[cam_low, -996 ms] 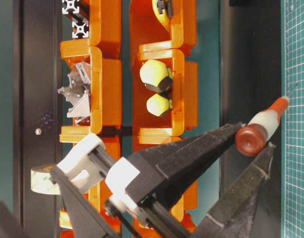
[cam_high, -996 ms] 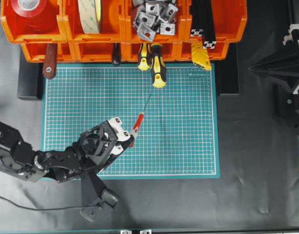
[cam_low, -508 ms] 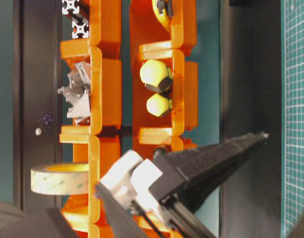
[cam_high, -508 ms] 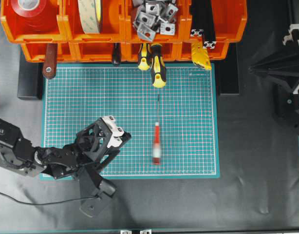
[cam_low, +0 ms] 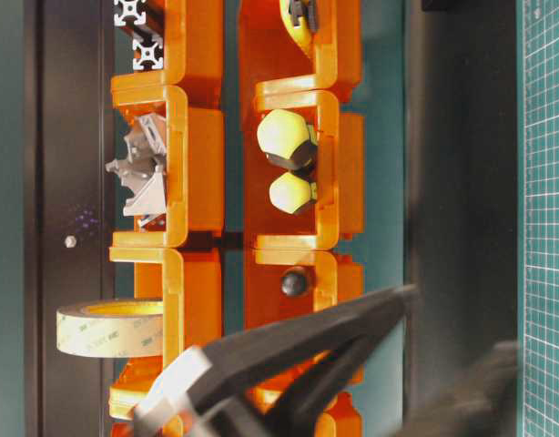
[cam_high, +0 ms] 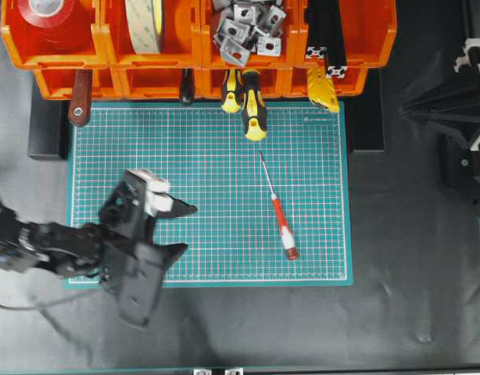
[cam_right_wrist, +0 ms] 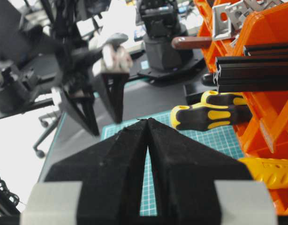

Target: Pick red screwdriver from container rack with left arm.

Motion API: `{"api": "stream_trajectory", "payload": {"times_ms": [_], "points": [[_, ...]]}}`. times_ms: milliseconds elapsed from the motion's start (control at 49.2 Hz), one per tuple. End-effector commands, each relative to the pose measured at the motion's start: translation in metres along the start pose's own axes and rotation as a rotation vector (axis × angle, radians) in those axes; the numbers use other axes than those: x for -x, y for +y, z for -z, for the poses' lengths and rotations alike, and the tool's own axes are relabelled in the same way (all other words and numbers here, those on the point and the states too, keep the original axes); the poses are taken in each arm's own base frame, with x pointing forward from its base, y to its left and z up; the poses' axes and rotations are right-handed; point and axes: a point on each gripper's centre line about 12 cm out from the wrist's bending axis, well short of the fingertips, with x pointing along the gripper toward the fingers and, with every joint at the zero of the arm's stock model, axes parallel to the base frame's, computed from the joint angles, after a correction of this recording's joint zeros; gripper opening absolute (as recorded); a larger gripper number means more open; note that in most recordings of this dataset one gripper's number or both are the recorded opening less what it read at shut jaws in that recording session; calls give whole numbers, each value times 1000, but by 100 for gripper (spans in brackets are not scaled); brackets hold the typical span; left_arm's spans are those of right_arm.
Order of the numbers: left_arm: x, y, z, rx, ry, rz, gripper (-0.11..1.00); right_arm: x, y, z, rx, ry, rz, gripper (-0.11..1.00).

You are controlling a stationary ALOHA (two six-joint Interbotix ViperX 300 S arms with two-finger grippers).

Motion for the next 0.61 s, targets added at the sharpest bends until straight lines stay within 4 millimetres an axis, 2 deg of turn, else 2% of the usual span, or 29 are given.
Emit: {"api": "stream_trajectory", "payload": {"times_ms": [0,122,285,590], "points": [[33,16,-7,143,-81,-2,73,-2,3,-12,-2,-22,-6,0],[70,29,0,264,-169,25,74,-2,3,-11,0,-14,-6,0],[110,38,12,314,-303,95,74,-2,3,-10,0,-10,-3,0],[171,62,47,379,-487,110,74,-1,3,-9,0,-1,0,0]]}}
